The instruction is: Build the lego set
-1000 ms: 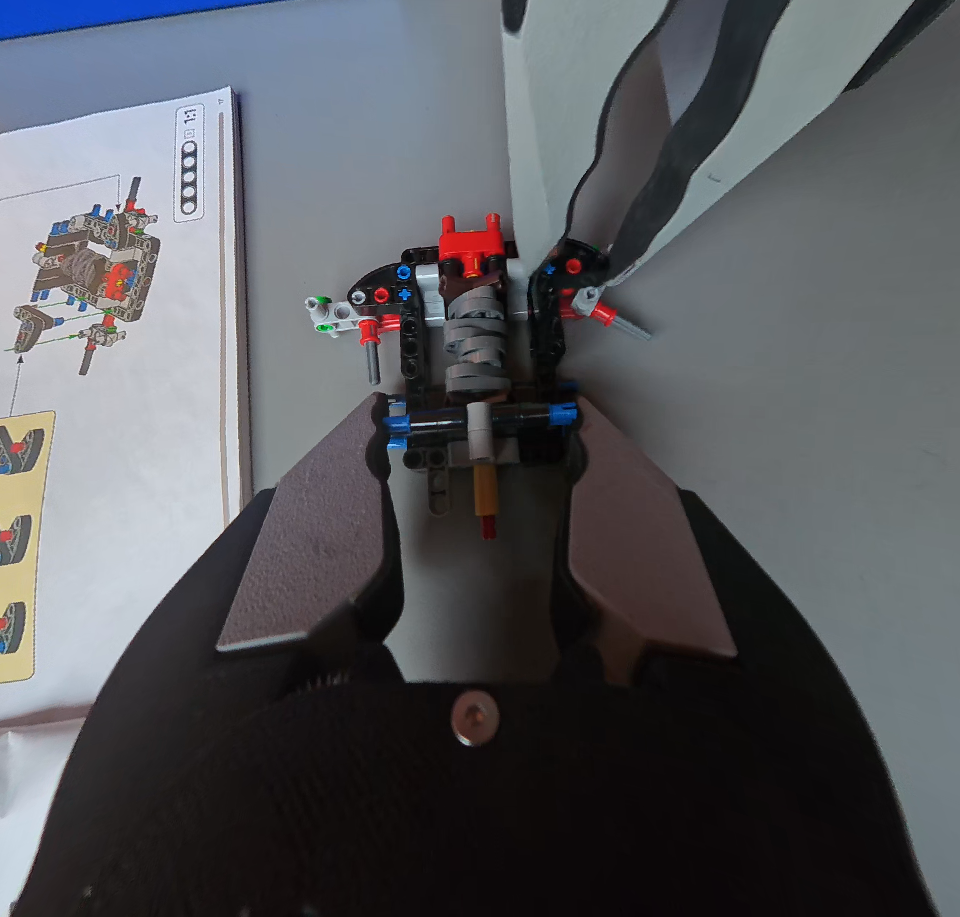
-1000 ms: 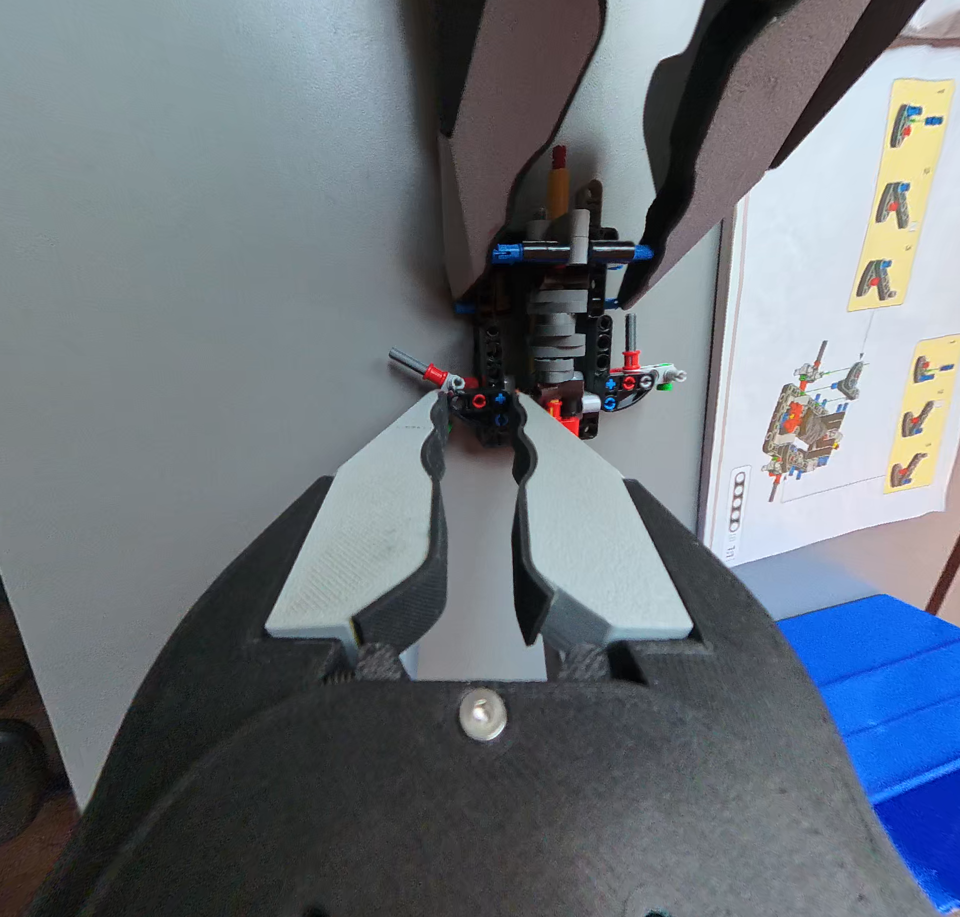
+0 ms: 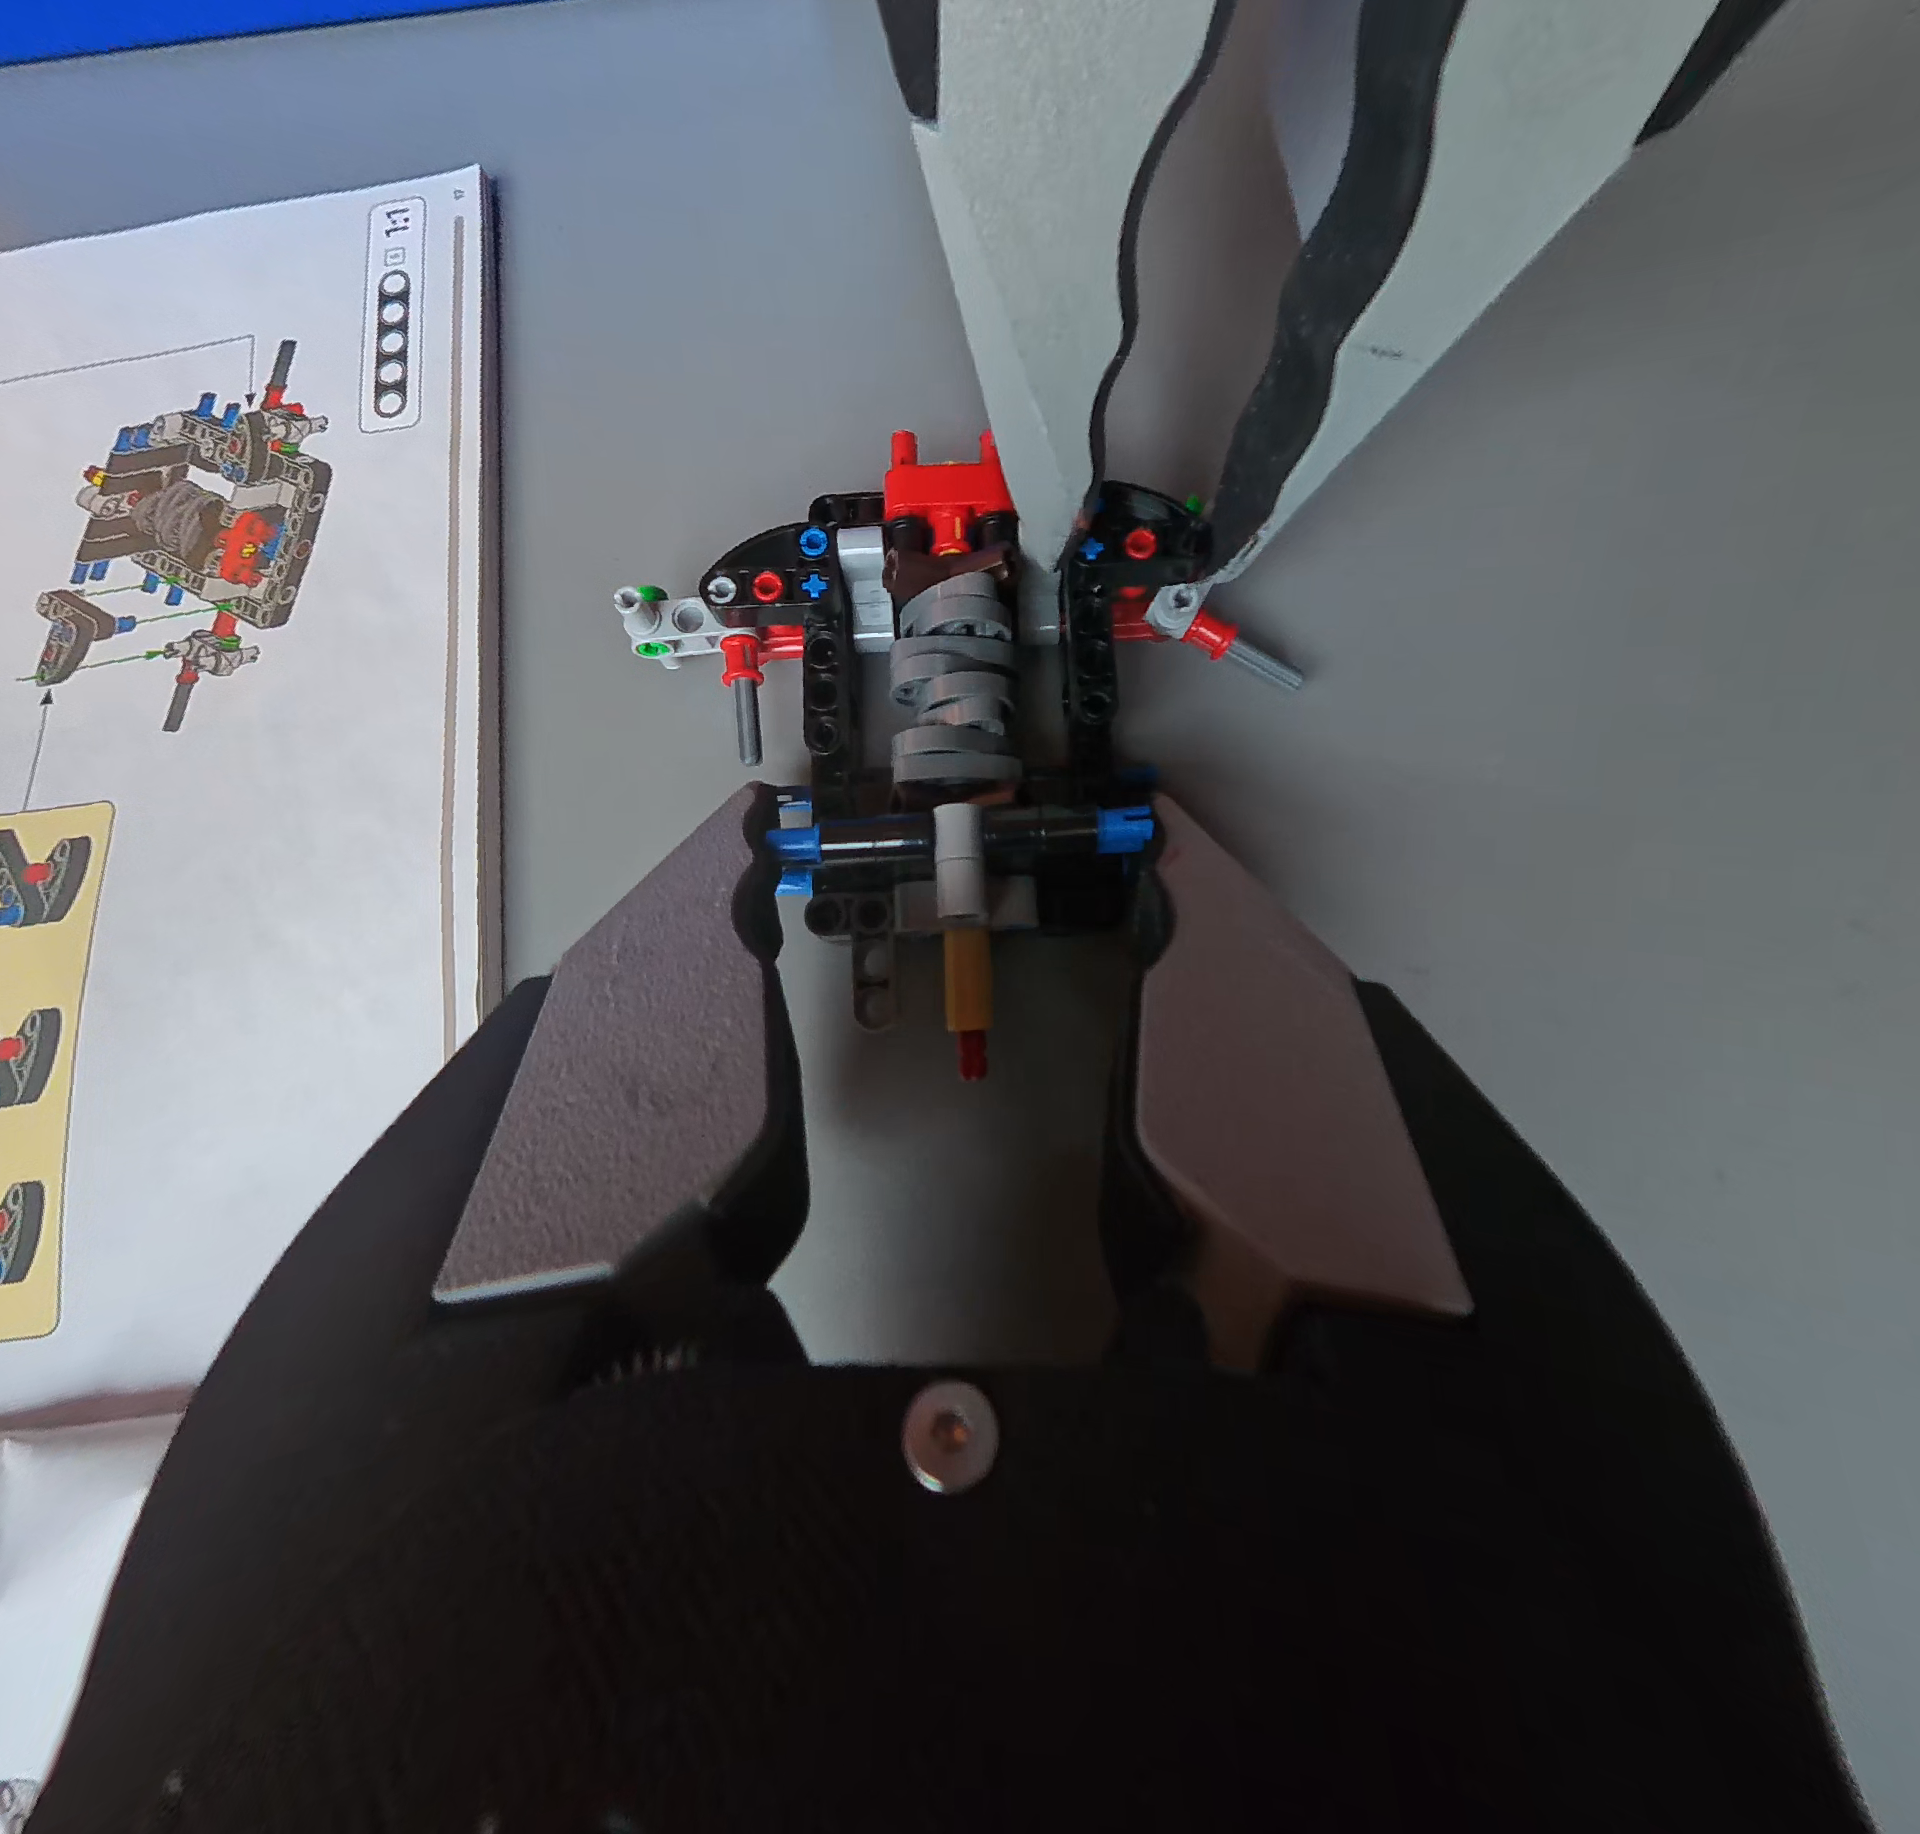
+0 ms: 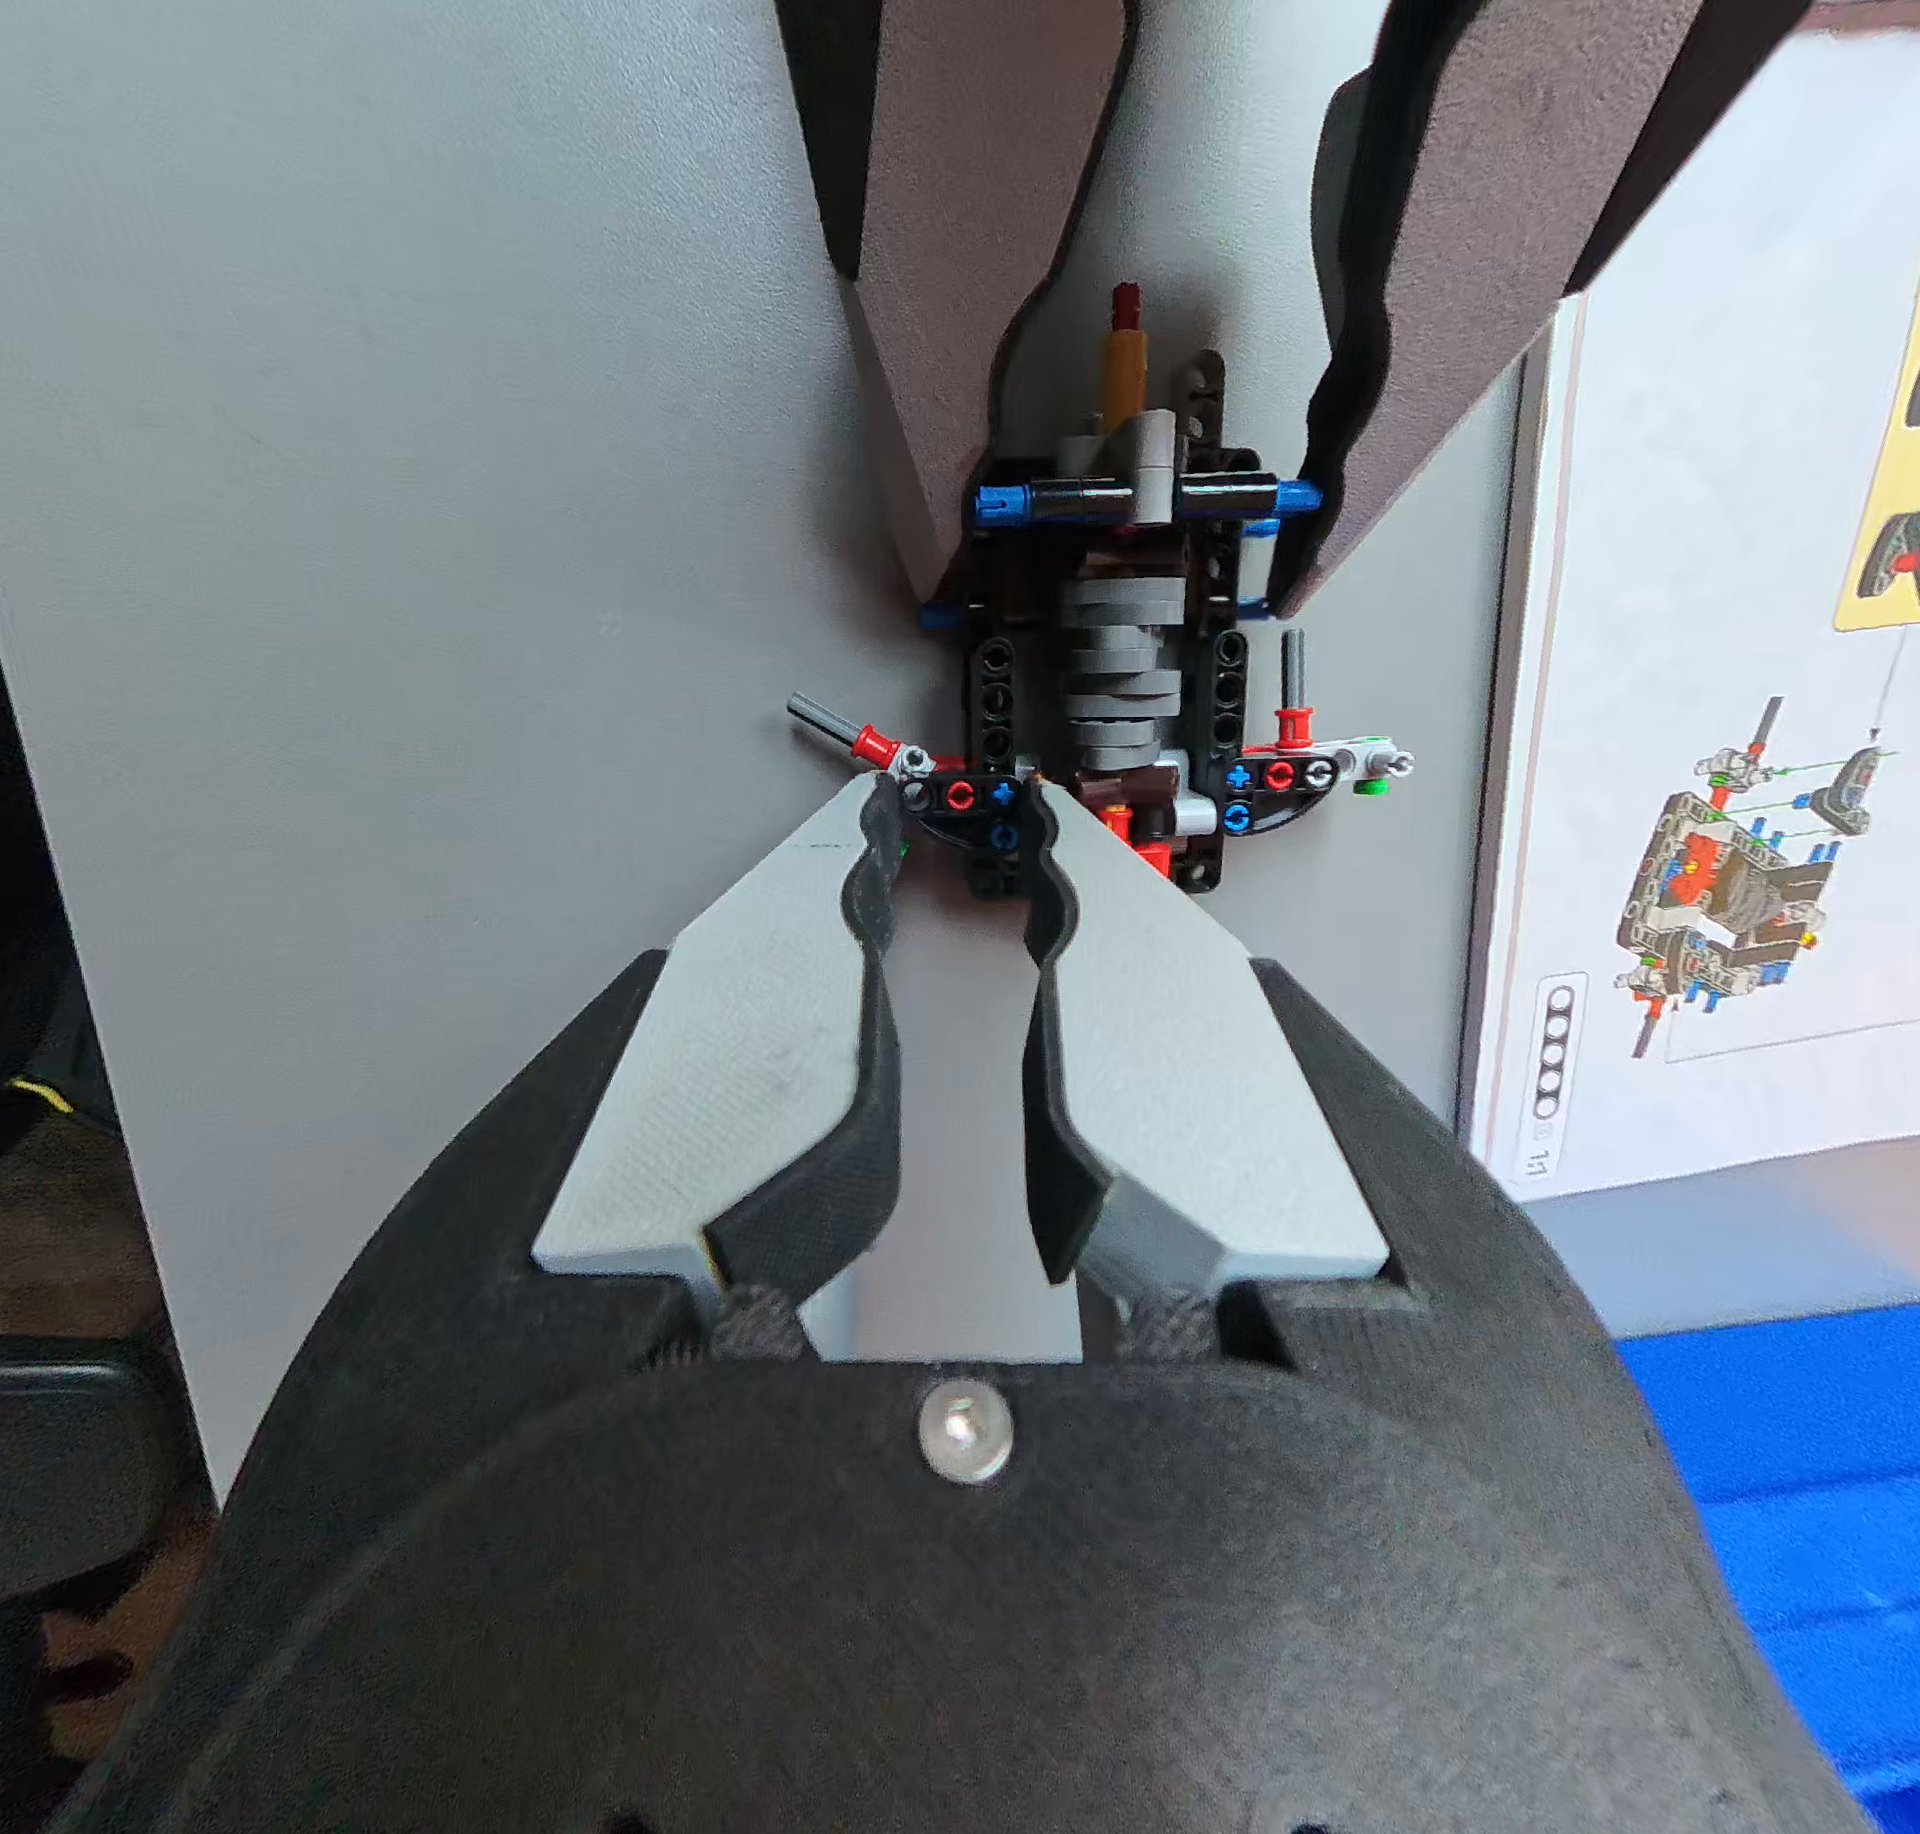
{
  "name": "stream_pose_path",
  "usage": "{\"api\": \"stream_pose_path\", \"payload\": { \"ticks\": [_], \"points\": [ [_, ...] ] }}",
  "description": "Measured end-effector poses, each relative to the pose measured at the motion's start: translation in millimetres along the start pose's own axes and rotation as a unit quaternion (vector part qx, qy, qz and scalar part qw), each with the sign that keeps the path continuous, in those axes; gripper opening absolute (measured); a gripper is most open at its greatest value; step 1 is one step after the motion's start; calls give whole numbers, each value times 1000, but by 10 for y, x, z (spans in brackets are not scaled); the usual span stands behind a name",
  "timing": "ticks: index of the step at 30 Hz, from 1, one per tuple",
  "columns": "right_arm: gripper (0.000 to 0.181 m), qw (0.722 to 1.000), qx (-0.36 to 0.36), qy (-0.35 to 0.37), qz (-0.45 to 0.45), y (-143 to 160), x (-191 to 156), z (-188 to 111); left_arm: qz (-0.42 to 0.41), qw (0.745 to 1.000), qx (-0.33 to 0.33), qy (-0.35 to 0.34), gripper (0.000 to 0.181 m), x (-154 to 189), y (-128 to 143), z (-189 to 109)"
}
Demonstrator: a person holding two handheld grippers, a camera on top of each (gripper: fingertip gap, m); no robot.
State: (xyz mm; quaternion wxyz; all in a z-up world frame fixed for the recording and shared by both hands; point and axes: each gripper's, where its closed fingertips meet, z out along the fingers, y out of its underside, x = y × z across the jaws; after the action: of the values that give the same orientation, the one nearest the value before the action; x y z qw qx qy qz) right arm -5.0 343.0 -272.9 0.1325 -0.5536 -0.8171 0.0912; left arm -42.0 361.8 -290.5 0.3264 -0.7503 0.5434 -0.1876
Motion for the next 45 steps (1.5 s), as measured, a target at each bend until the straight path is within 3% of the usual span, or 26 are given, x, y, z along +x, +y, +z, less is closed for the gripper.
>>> {"api": "stream_pose_path", "payload": {
  "ticks": [5, 16, 20, 29, 35, 45],
  "points": [
    [21, 998, 47, -22, 26, -13, 1, 1, -2, 1000, 1, 0, 65, 0, 0, -1],
    [21, 996, -58, -19, -59, 17, -5, 9, 1, 1000, -1, -4, 65, 0, -2, -2],
    [21, 995, -63, -37, -61, 14, -6, 9, 1, 1000, -1, -5, 65, 1, -1, -1],
    [21, 998, -12, -37, -49, -4, -11, 7, 2, 1000, -2, -5, 65, -1, -1, 3],
    [21, 997, -26, -40, -68, 11, -29, 45, -7, 1000, 2, 4, 65, 21, 7, 6],
    [20, 994, 109, -8, 15, -39, 14, -6, -8, 1000, 1, 7, 65, 2, 8, 10]
  ]
}}
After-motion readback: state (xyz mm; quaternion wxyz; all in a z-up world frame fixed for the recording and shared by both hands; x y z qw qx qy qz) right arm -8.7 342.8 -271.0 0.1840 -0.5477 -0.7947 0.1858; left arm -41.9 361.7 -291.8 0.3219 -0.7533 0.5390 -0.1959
